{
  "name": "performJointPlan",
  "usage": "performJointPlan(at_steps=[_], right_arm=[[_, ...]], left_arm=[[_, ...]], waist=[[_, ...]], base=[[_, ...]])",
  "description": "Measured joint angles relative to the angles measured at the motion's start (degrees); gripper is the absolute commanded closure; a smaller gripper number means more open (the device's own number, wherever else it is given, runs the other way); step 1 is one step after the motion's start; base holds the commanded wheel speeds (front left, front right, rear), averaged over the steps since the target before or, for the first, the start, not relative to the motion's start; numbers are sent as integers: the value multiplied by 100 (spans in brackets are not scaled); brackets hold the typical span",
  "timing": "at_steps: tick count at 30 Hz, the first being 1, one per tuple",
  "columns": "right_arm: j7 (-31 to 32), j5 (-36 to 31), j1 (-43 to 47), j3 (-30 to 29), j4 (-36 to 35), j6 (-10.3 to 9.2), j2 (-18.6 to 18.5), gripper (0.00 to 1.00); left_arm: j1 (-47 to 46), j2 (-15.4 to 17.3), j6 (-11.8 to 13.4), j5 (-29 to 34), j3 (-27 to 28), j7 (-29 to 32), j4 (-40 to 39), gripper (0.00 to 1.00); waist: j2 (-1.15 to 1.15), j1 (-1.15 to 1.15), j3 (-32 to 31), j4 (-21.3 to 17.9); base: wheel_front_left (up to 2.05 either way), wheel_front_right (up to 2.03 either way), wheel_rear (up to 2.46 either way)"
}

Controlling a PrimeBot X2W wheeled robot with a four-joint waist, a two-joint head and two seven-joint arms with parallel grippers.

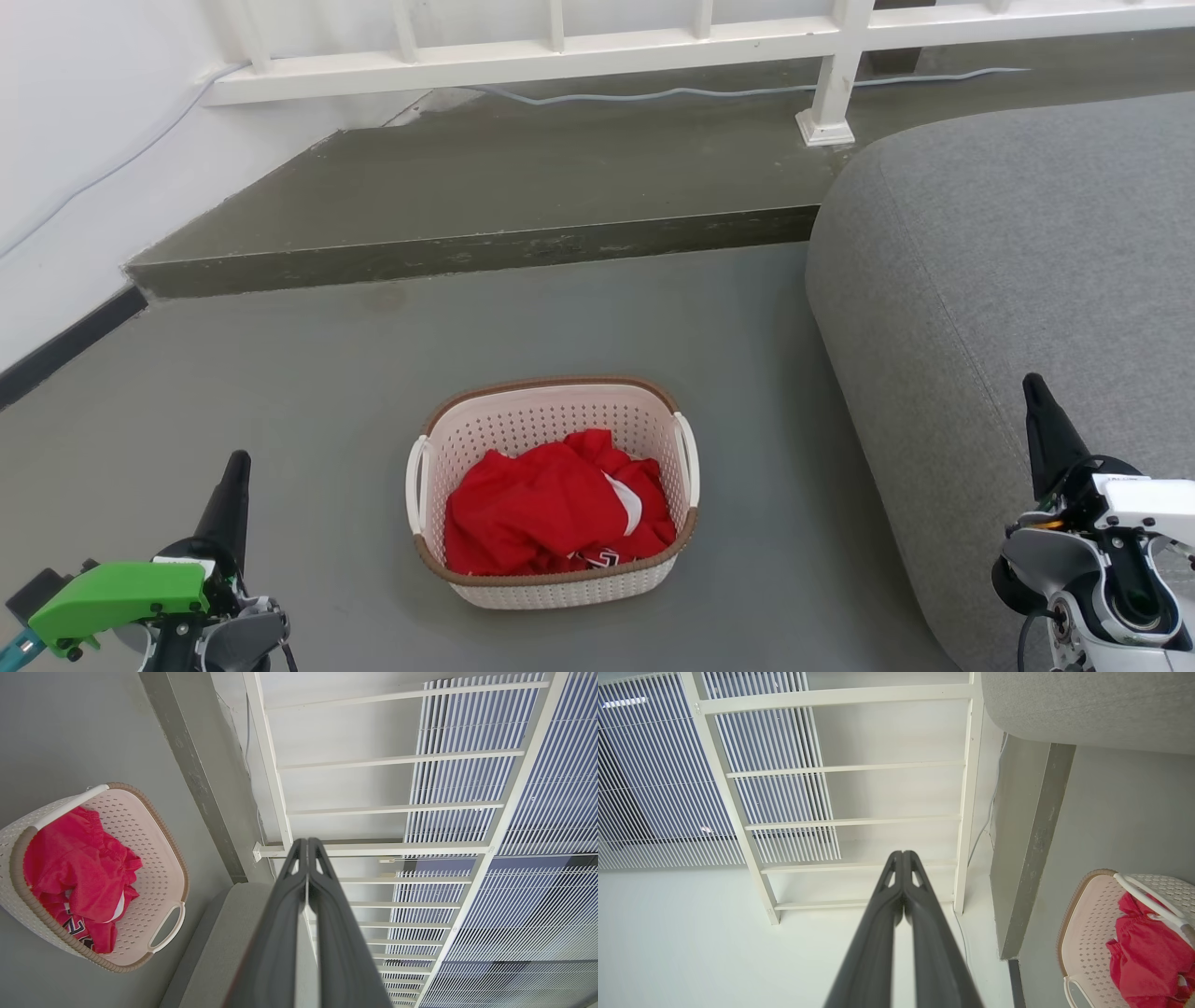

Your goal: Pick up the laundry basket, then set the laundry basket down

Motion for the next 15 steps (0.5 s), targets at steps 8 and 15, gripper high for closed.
performJointPlan(at_steps=[8,15], right_arm=[[5,0,0,-2,0,0,1,100],[5,0,0,-5,-1,0,1,100]], left_arm=[[0,0,0,0,0,0,-1,100],[0,0,0,0,0,0,-1,100]], waist=[[0,0,0,0],[0,0,0,0]], base=[[0,0,0],[0,0,0]])
